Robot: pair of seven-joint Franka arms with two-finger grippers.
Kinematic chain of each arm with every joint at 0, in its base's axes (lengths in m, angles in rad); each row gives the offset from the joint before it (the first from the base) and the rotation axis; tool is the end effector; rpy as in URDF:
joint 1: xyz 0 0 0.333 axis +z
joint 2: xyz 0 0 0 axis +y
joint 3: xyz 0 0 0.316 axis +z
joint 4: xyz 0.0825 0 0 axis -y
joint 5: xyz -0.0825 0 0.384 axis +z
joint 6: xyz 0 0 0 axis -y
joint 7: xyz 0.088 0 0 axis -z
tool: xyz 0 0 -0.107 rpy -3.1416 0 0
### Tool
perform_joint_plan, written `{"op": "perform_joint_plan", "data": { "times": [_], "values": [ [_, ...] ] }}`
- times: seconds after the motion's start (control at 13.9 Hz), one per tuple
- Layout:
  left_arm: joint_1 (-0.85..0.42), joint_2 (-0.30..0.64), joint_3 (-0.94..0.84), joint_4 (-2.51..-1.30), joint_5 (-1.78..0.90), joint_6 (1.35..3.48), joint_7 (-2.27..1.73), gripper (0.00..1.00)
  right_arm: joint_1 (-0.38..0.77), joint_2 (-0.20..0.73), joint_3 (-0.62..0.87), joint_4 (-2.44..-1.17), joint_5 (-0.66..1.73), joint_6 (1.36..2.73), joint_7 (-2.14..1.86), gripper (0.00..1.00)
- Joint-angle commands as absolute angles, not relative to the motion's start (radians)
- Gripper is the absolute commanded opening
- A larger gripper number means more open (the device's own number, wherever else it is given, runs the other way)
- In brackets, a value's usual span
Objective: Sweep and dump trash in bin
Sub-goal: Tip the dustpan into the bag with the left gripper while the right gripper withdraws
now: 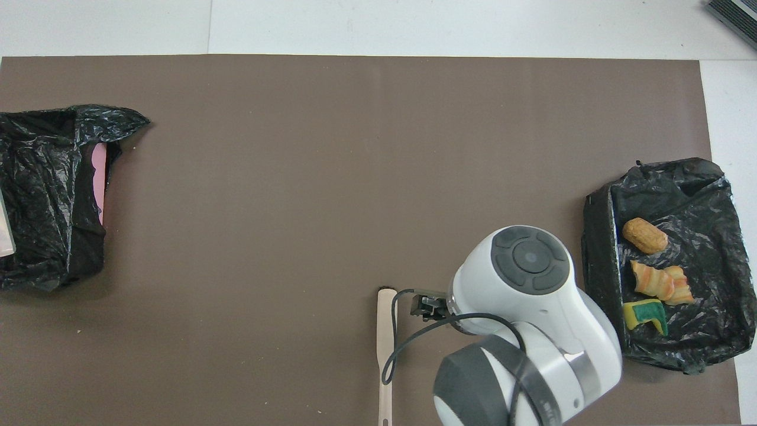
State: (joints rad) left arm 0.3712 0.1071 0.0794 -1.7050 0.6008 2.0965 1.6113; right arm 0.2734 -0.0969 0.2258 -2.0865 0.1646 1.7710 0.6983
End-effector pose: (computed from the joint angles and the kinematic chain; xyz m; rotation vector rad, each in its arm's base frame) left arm 0.5515 0.2948 0.5574 -1.9746 1.6559 0.4590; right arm 0.4306 0.2534 0.4507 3.0789 -0.3919 -0.4026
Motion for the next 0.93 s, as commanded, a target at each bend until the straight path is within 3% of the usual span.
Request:
{"op": "perform_joint_plan", "data": {
  "times": [0.0,0.43,0.86],
  "values": [
    [0.35,0.138,0.089,-1.677,0.734,2.12,1.615,0.0,0.162,-0.132,0.239,-2.033,0.129,1.704,0.701,1.0],
    [0.282,0.133,0.091,-1.648,0.951,2.098,1.614,0.0,-0.03,-0.147,0.223,-1.915,0.065,1.666,0.7,1.0],
    [0.276,0.117,0.078,-1.519,0.925,2.082,1.623,0.0,-0.038,-0.137,0.104,-1.85,-0.023,1.667,0.393,1.0]
  ]
}}
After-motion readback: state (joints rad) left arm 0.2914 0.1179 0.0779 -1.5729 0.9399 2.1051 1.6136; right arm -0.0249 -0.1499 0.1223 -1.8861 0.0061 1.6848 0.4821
